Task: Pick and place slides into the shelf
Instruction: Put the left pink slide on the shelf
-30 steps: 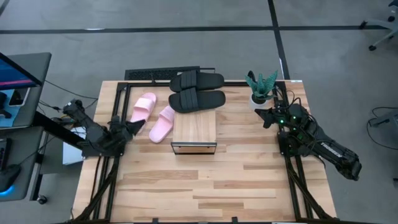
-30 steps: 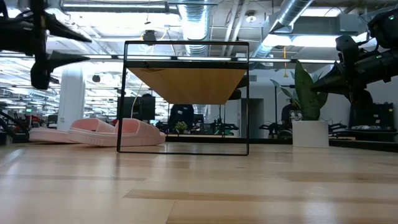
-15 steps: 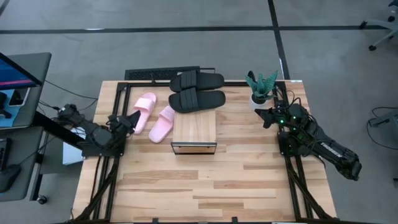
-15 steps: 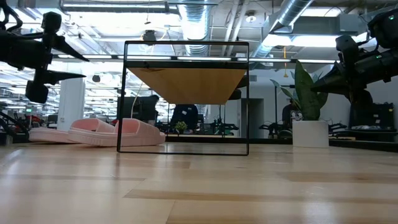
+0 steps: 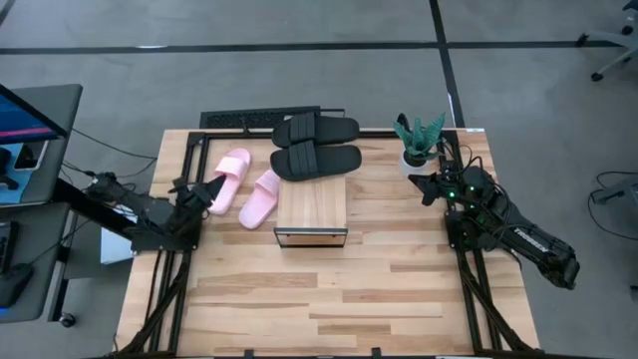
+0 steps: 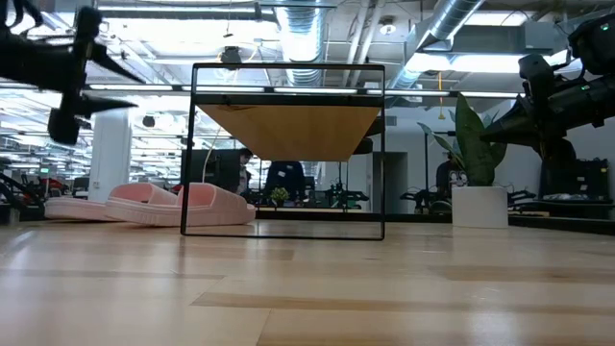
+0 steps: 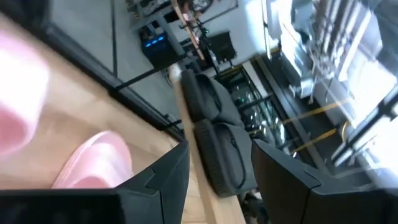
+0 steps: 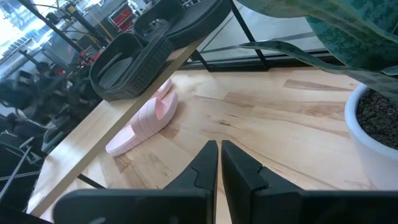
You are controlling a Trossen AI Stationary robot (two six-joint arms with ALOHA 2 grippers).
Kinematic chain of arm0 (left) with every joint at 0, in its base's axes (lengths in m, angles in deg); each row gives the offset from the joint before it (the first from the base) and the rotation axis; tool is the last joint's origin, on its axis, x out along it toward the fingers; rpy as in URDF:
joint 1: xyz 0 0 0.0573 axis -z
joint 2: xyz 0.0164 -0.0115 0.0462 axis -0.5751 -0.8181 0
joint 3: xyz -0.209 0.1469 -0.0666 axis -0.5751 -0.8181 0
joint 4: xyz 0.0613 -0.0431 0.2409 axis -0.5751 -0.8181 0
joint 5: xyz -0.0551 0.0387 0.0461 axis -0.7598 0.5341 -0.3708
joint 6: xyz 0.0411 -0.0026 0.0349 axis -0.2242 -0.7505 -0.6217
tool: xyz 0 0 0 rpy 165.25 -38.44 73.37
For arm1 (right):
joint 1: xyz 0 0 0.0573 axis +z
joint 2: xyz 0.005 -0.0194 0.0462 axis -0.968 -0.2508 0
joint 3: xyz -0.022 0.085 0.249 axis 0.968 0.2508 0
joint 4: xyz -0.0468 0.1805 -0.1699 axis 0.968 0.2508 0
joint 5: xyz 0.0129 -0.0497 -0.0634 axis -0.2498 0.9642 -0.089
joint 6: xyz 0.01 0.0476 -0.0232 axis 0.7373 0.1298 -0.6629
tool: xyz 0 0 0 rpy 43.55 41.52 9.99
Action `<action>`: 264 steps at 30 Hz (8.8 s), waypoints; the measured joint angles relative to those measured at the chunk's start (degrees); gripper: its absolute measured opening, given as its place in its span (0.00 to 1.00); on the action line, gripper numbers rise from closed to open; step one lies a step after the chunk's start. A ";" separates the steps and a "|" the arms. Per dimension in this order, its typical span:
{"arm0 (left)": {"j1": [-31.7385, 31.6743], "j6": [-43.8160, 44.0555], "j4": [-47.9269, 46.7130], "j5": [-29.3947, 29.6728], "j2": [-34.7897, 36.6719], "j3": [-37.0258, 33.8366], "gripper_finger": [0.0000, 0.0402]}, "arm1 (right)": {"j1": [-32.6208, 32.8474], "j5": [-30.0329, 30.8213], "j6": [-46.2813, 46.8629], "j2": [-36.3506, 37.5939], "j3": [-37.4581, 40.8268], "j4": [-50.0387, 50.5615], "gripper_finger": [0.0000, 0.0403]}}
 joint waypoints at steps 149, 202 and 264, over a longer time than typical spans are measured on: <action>-48.17 -12.07 -44.54 -47.66 -40.40 24.85 0.40 | -0.01 0.01 -0.01 0.04 0.02 0.00 0.03; -73.39 -30.97 -26.49 -57.15 -55.28 16.76 0.40 | -0.01 0.02 0.00 0.04 0.02 0.00 0.03; -79.04 -42.60 -13.85 -57.49 -46.53 12.22 0.00 | 0.01 0.01 0.00 0.02 0.02 0.00 0.03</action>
